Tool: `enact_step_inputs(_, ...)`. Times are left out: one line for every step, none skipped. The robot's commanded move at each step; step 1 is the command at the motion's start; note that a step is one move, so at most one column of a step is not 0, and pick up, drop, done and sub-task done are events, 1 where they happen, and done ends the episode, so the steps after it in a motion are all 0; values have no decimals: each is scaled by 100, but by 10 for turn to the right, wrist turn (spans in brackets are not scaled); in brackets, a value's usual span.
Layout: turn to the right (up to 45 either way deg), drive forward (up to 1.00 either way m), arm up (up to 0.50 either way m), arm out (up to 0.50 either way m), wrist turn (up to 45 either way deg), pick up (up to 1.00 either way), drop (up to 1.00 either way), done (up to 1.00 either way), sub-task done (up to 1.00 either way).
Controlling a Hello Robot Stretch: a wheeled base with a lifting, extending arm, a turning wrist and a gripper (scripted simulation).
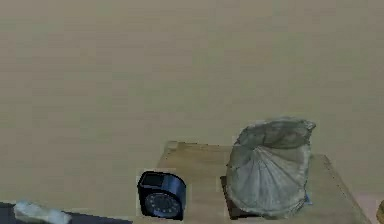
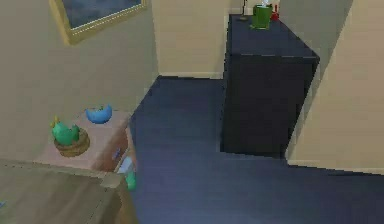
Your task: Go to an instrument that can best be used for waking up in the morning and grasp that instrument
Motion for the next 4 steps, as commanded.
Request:
enact_step_inputs(-450, 0, 0, 0, 0, 0, 0, 0, 0)
enact_step_inputs(-450, 0, 0, 0, 0, 0, 0, 0, 0)
enact_step_inputs(0, 0, 50, 0, 0, 0, 0, 0, 0)
enact_step_inputs(0, 0, 38, 0, 0, 0, 0, 0, 0)
